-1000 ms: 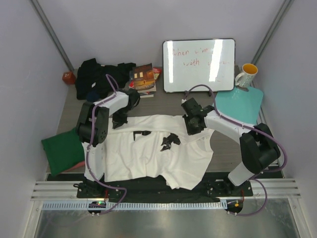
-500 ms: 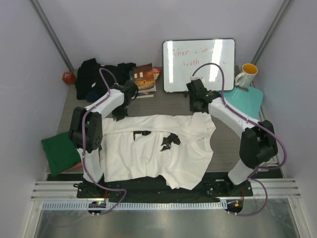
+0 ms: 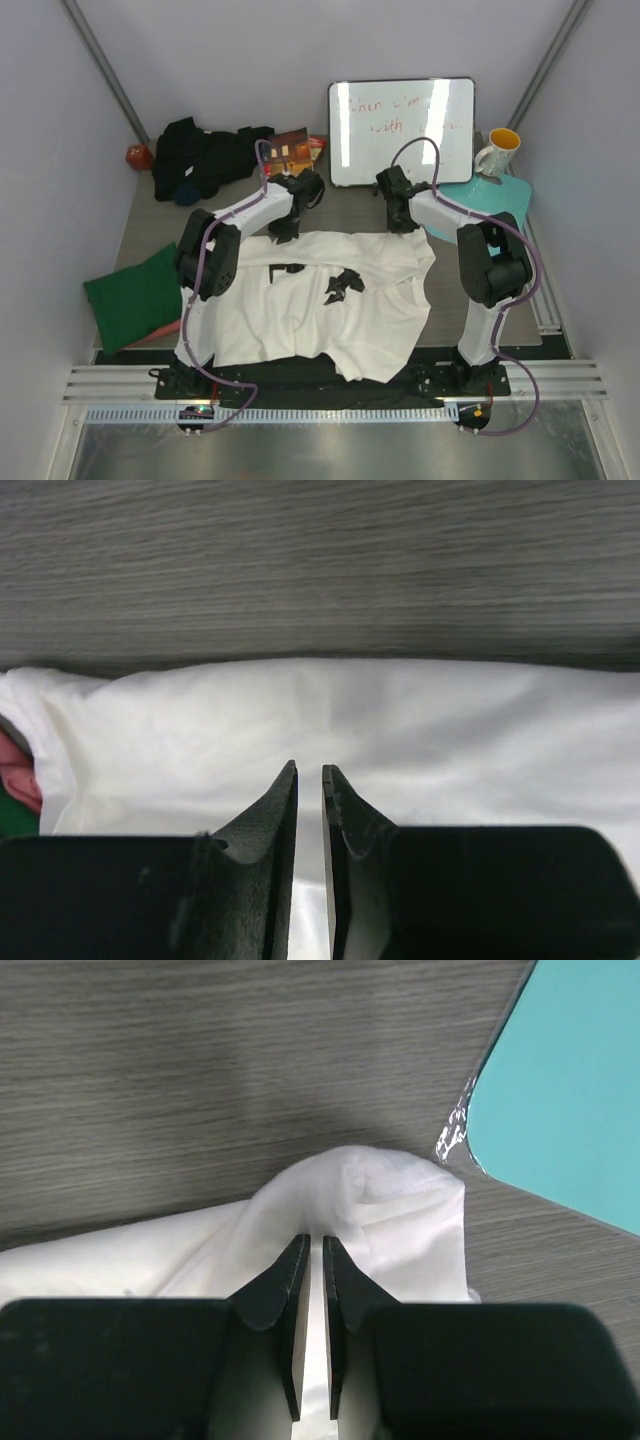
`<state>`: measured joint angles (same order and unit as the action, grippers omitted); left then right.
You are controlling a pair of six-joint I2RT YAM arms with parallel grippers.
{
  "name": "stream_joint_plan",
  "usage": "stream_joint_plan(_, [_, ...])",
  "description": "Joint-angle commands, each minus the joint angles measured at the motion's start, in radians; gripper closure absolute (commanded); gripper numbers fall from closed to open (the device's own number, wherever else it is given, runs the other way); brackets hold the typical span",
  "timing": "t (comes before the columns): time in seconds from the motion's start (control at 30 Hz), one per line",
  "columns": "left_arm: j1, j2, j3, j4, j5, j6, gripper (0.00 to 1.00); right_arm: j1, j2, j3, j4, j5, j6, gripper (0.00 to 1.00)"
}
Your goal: Fold and stack the t-shirts
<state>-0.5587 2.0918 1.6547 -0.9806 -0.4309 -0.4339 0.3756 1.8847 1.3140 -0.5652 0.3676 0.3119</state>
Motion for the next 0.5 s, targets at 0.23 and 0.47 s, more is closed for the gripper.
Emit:
stream_joint_plan(0.23, [-0.061,0.114,0.261,-0.004,0.055,0.026,0.84,-0.009,-0.018,-0.047,0.016,0.031,-0.007,0.84])
stream_joint_plan(0.47, [-0.102,0.165,0.297,0.022,0.104,0.038,0.84,-0.009,-0.003,-0.058,0.016,0.024,-0.005,0.85])
